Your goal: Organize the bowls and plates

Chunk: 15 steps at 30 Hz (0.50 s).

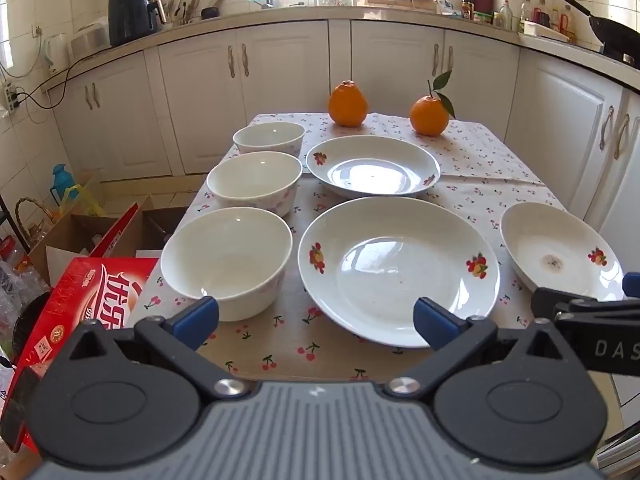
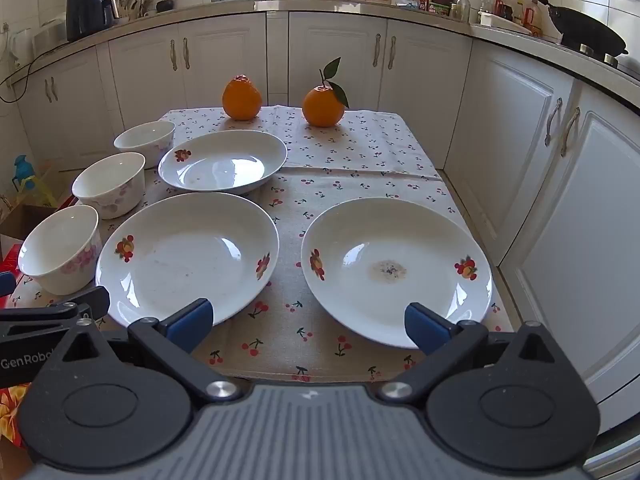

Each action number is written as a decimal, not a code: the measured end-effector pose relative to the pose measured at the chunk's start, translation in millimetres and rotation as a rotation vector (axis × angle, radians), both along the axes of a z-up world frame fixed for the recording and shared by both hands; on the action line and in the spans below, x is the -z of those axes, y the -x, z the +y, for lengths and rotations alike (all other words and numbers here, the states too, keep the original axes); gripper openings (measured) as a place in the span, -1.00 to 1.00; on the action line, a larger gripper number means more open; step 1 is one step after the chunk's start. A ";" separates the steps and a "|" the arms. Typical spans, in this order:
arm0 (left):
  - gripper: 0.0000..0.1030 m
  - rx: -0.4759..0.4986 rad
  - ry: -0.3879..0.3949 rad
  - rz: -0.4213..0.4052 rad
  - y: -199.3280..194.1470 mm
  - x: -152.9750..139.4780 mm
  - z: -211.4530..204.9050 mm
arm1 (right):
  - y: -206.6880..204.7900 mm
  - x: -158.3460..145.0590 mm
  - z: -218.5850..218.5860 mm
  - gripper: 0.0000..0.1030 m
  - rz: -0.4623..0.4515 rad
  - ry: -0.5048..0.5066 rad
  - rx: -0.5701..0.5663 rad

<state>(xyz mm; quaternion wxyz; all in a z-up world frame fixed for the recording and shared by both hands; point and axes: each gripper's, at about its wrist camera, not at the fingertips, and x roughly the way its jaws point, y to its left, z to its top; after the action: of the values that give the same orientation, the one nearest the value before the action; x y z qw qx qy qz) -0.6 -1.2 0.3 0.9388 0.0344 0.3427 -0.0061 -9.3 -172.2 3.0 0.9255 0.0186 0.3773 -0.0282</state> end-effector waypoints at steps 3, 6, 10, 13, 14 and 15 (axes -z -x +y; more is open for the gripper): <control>0.99 -0.001 -0.011 -0.001 0.5 -0.8 -1.2 | 0.6 0.7 0.3 1.00 0.001 -0.002 0.001; 0.99 -0.003 0.012 0.006 0.8 -2.8 1.1 | -0.2 -2.3 -0.3 1.00 -0.002 -0.003 0.000; 0.99 -0.005 0.010 0.005 1.6 -4.8 1.8 | -1.3 1.7 1.2 1.00 -0.003 0.000 0.001; 0.99 -0.001 0.012 0.004 1.1 -2.9 1.9 | -1.2 -0.1 0.7 1.00 -0.002 -0.002 0.001; 0.99 0.000 0.012 0.004 1.4 -3.4 2.2 | -1.2 -1.1 0.5 1.00 -0.002 -0.003 0.001; 0.99 0.001 0.013 0.004 1.6 -3.9 2.5 | -1.1 -2.1 0.3 1.00 -0.002 -0.003 0.002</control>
<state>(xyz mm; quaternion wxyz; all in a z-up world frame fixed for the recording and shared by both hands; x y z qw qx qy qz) -2.2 1.2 4.1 0.9383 0.0282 0.3446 -0.0088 -8.2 -171.9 5.2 0.9259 0.0203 0.3763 -0.0286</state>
